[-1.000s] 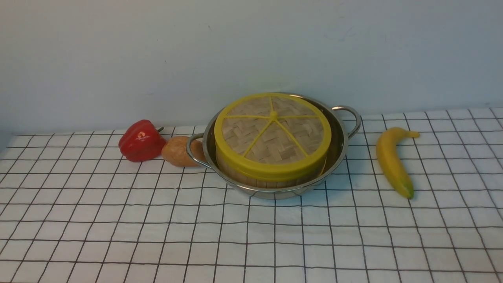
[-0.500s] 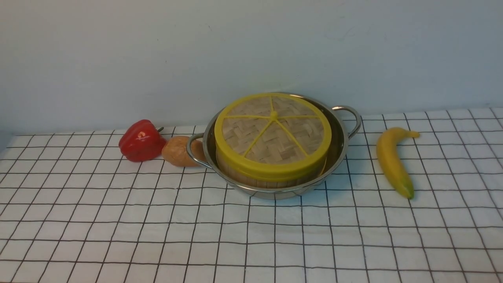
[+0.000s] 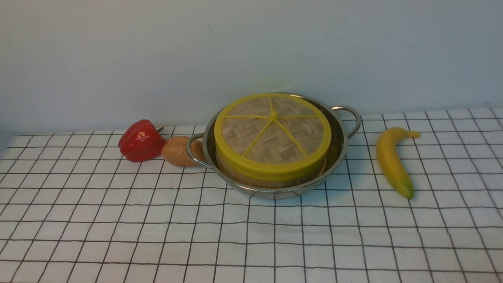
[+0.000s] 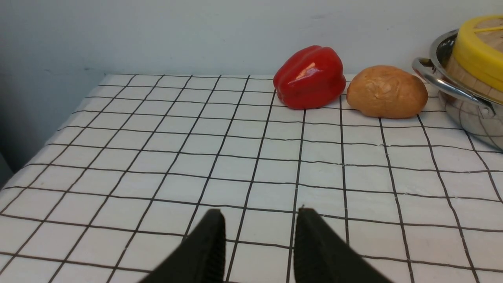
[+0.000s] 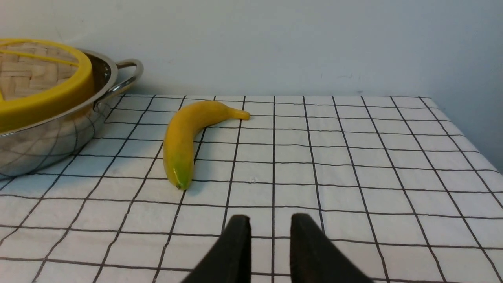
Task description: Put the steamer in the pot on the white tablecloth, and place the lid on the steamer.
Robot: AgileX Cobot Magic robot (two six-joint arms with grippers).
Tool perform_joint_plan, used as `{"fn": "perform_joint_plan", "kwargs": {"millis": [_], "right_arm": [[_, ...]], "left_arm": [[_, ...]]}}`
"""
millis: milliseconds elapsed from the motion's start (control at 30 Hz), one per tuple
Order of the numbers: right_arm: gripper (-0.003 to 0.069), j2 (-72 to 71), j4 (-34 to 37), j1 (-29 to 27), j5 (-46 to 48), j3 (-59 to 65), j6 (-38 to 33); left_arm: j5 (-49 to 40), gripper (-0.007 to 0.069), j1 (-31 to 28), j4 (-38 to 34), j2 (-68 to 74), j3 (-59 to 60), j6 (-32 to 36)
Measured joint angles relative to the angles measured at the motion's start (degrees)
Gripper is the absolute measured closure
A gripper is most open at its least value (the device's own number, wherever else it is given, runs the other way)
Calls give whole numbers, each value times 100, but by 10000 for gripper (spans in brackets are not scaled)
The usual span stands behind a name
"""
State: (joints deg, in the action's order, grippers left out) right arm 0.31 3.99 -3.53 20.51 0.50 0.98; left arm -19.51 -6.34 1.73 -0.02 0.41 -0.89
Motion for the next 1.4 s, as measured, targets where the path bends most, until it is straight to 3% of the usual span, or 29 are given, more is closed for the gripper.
{"fn": "perform_joint_plan", "kwargs": {"millis": [1400], "right_arm": [[419,0,0,0,-54,0,25]], "left_arm": [[0,382,0,0,0,0,0]]}}
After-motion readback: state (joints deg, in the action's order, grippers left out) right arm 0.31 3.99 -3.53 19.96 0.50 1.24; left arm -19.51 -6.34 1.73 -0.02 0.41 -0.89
